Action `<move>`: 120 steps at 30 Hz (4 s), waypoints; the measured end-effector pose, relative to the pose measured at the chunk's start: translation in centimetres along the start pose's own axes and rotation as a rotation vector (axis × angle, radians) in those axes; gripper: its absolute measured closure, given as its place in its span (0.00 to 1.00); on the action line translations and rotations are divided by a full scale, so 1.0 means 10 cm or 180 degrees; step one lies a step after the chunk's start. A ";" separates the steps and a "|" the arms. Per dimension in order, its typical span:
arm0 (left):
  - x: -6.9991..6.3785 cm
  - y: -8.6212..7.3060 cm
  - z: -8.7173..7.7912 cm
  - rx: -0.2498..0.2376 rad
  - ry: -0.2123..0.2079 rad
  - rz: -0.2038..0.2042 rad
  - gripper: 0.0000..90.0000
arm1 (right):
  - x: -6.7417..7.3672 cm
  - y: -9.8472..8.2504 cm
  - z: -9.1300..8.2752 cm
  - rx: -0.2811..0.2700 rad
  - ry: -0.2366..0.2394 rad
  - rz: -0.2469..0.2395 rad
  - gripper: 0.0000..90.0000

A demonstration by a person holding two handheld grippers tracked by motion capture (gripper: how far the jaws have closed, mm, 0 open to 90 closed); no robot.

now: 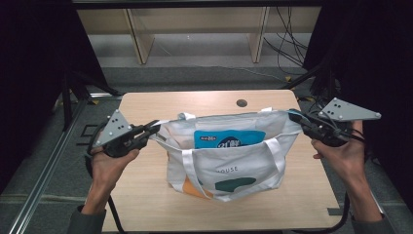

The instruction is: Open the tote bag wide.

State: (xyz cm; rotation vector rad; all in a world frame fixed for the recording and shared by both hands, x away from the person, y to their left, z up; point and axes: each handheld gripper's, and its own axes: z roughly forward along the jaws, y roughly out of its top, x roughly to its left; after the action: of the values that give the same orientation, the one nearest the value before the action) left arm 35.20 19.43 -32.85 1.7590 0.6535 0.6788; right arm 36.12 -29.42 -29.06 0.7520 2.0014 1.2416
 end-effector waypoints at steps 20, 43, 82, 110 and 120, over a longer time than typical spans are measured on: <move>0.17 -0.71 0.50 0.0562 -0.0080 -0.0246 0.95 | 0.09 -0.60 0.41 0.0356 0.0140 0.0292 0.98; -0.02 -1.37 0.92 0.1266 -0.0553 -0.0369 0.95 | 0.22 -1.38 0.67 0.0984 0.0328 0.0491 0.97; 0.06 -1.03 0.78 0.1164 -0.0583 -0.0739 0.52 | 0.22 -1.14 0.43 0.0682 0.0405 0.0716 0.67; 0.13 -0.89 1.58 0.1209 -0.0849 -0.0555 0.97 | 0.94 -1.08 0.53 0.1297 0.1310 0.0065 0.91; 0.33 -1.20 2.02 0.1752 -0.0668 -0.0792 0.96 | 1.20 -1.61 0.69 0.1752 0.1486 0.0187 0.94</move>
State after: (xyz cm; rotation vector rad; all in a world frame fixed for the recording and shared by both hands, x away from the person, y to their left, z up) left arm 50.89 11.87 -48.95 2.1617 0.9539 0.1387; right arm 31.96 -22.91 -48.87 0.8288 2.7840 0.9576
